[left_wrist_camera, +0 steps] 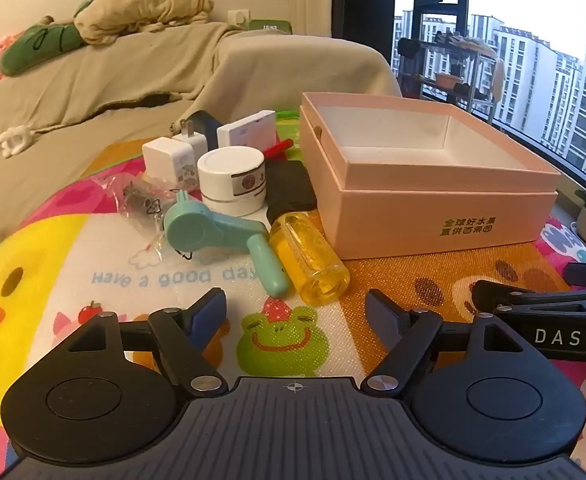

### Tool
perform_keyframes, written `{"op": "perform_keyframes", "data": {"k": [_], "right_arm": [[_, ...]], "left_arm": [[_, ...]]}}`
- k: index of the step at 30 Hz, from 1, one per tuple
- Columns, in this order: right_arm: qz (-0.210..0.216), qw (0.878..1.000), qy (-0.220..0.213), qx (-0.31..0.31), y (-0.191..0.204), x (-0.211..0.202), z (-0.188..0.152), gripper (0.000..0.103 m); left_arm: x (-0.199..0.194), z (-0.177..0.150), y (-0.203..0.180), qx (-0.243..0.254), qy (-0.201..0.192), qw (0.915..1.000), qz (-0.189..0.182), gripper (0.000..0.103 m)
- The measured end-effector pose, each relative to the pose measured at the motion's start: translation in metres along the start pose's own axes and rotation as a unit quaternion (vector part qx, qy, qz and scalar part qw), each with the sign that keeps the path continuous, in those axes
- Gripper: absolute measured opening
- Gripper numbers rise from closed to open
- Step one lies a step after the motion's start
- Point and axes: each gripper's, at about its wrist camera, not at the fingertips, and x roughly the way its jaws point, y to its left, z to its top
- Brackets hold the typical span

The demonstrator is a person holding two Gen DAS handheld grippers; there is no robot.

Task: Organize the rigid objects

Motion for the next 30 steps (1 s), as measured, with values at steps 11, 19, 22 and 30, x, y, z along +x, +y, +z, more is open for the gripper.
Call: {"op": "perform_keyframes", "data": {"k": [11, 19, 22, 30], "right_arm": [[0.000, 1.000, -0.001, 0.000, -0.0001, -0.0001, -0.0001, 0.103], [0.000, 1.000, -0.001, 0.000, 0.0000, -0.0002, 0.0000, 0.103], [0.000, 1.000, -0.001, 0.000, 0.0000, -0.0002, 0.0000, 0.103], [0.000, 1.000, -0.001, 0.000, 0.0000, -0.0002, 0.0000, 0.103]], "left_arm": [[-0.0001, -0.0001, 0.0000, -0.002, 0.001, 1.0000, -0.002, 0.082], [-0.0001, 0.0001, 0.0007, -0.003, 0.001, 1.0000, -0.003, 0.082], [-0.0001, 0.0001, 0.0008, -0.003, 0.001, 1.0000, -0.003, 0.082], [0.0000, 0.0001, 0.0008, -0.004, 0.001, 1.0000, -0.003, 0.082]]}}
